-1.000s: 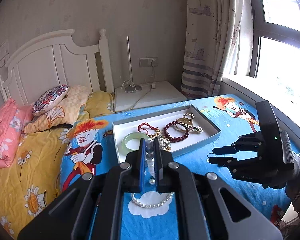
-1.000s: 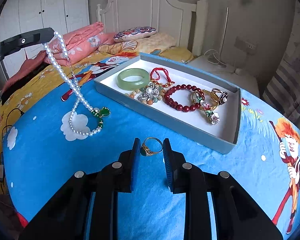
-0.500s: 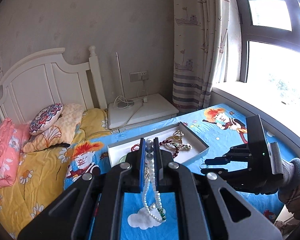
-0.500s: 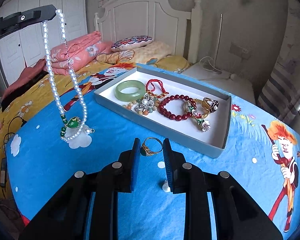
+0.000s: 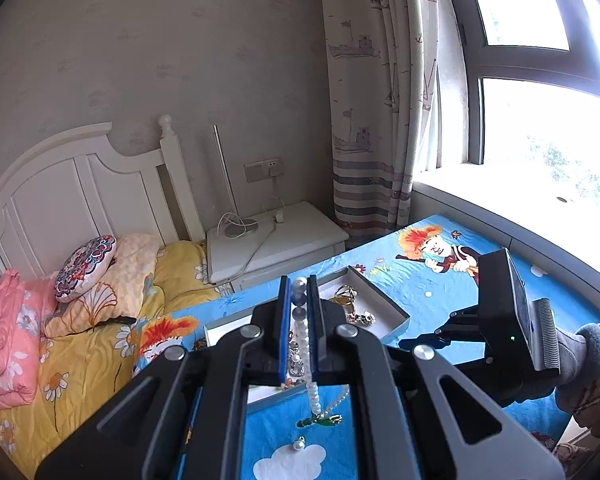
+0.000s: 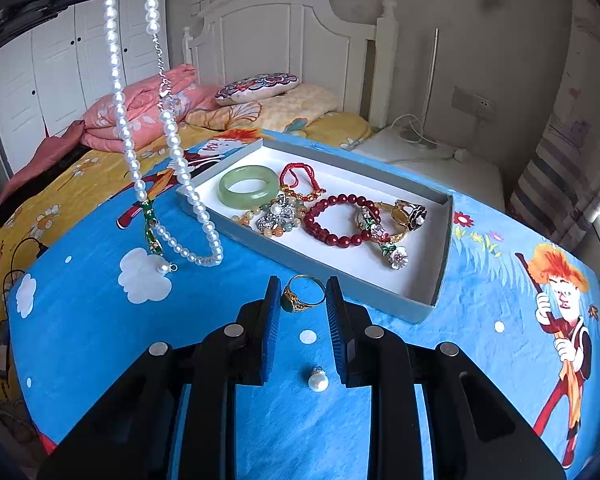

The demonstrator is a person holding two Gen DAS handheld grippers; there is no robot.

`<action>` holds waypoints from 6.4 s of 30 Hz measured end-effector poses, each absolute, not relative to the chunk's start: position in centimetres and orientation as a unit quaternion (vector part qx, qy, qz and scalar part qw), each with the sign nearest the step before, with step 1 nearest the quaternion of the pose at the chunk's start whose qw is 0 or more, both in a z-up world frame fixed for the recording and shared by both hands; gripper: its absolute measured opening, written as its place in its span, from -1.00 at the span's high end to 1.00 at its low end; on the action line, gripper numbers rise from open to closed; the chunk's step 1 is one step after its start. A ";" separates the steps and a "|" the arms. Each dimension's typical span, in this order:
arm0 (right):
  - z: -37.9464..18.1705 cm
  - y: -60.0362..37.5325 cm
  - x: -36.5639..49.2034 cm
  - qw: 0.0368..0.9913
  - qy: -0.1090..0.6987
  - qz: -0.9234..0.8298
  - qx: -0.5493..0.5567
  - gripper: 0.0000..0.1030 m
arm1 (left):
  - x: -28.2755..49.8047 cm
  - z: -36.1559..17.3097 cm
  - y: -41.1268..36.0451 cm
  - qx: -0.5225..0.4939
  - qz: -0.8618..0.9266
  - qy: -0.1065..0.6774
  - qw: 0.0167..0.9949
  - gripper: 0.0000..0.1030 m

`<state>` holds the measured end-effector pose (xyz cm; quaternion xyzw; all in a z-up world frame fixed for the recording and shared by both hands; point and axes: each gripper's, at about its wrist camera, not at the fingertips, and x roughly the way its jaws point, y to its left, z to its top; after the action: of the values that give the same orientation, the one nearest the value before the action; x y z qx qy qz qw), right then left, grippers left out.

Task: Organize jewelry
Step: 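Lift the pearl necklace into the tray with the left tool while the right tool drops the ring there, then grasp a pearl earring with the left tool while the right tool grasps the other pearl earring, then carry both pearl earrings into the tray and open both tools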

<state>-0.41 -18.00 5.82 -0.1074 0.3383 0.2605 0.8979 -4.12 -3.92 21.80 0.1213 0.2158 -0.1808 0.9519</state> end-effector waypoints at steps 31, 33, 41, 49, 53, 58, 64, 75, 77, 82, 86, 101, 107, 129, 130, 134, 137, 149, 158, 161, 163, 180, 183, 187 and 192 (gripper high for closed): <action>7.9 -18.0 5.4 0.908 0.324 0.247 -0.096 0.53 | 4.1 24.3 -7.3 0.167 -0.157 0.204 0.952 0.87; 8.0 -17.9 5.6 0.908 0.325 0.247 -0.099 0.53 | 4.2 24.7 -7.3 0.169 -0.156 0.201 0.952 0.87; 7.6 -16.9 8.1 0.902 0.335 0.249 -0.105 0.53 | 7.8 24.2 -7.5 0.177 -0.140 0.218 0.949 0.87; 4.9 -16.2 9.7 0.889 0.367 0.254 -0.105 0.53 | 11.1 21.7 -7.5 0.163 -0.139 0.242 0.946 0.87; 3.3 -16.1 10.1 0.879 0.388 0.255 -0.110 0.53 | 11.8 19.6 -7.2 0.165 -0.134 0.257 0.943 0.87; 1.4 -16.3 10.8 0.867 0.420 0.247 -0.109 0.52 | 12.1 15.4 -5.6 0.159 -0.122 0.297 0.934 0.87; 1.0 -16.6 10.9 0.865 0.425 0.249 -0.096 0.52 | 11.7 11.7 -2.2 0.146 -0.088 0.330 0.929 0.87; 1.7 -18.1 10.7 0.871 0.426 0.241 -0.045 -0.25 | 15.2 6.6 -0.5 0.174 -0.044 0.380 0.907 0.63; 2.2 -18.3 9.9 0.875 0.417 0.241 -0.048 -0.28 | 16.3 6.2 0.0 0.168 -0.037 0.383 0.908 0.05; 3.5 -19.3 8.0 0.882 0.403 0.237 -0.059 -0.30 | 15.7 7.1 1.6 0.128 -0.036 0.363 0.922 -0.48; 3.9 -20.2 6.9 0.887 0.395 0.233 -0.052 -0.35 | 13.2 8.6 2.8 0.107 -0.023 0.339 0.934 -0.82; 2.2 -22.9 0.4 0.885 0.411 0.218 -0.025 -0.39 | -0.9 7.1 5.3 0.046 -0.027 0.347 0.936 -0.95; 0.6 -22.9 -1.7 0.877 0.428 0.217 -0.024 -0.40 | -4.1 4.7 5.6 0.006 -0.037 0.374 0.927 -0.95; 0.2 -19.3 -1.0 0.872 0.427 0.221 -0.092 0.36 | -4.6 1.8 3.7 0.045 -0.065 0.414 0.907 -0.94; 0.2 -19.2 -1.1 0.873 0.425 0.219 -0.098 0.41 | -4.5 1.8 3.6 0.045 -0.068 0.415 0.906 -0.94; 0.1 -19.1 -1.5 0.877 0.418 0.215 -0.102 0.52 | -3.9 1.7 3.1 0.054 -0.079 0.418 0.903 -0.93; 0.1 -19.7 -1.5 0.880 0.416 0.212 -0.091 0.66 | -3.1 1.8 2.5 0.064 -0.083 0.420 0.901 -0.76; 0.0 -20.1 -1.5 0.880 0.413 0.219 -0.081 0.67 | -0.7 1.1 -0.8 0.081 -0.125 0.437 0.887 0.36; 0.0 -20.2 -1.3 0.879 0.415 0.223 -0.073 0.67 | -1.2 1.0 -0.8 0.073 -0.129 0.430 0.890 0.53; 0.0 -20.2 -1.4 0.880 0.413 0.219 -0.080 0.68 | -1.5 1.0 -0.8 0.077 -0.131 0.429 0.891 0.75; 0.1 -20.1 -1.4 0.881 0.412 0.217 -0.083 0.70 | -1.7 1.0 -0.7 0.074 -0.131 0.428 0.891 0.75; 2.2 -19.4 -4.2 0.892 0.382 0.227 -0.083 0.71 | -5.4 4.1 -1.0 0.076 -0.131 0.390 0.908 0.75; 3.7 -19.2 -4.9 0.900 0.363 0.229 -0.084 0.71 | -6.2 5.4 -1.4 0.080 -0.133 0.375 0.914 0.75; 5.4 -19.0 -5.6 0.908 0.340 0.228 -0.089 0.71 | -6.9 6.6 -1.5 0.079 -0.131 0.363 0.919 0.75; 7.2 -18.9 -5.3 0.915 0.321 0.225 -0.092 0.71 | -6.8 7.8 -1.6 0.081 -0.130 0.351 0.924 0.75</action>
<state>-5.32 -18.95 7.17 -0.0919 0.3211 0.2249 0.9154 -6.77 -1.60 7.80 0.0813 0.3514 -0.1303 0.9235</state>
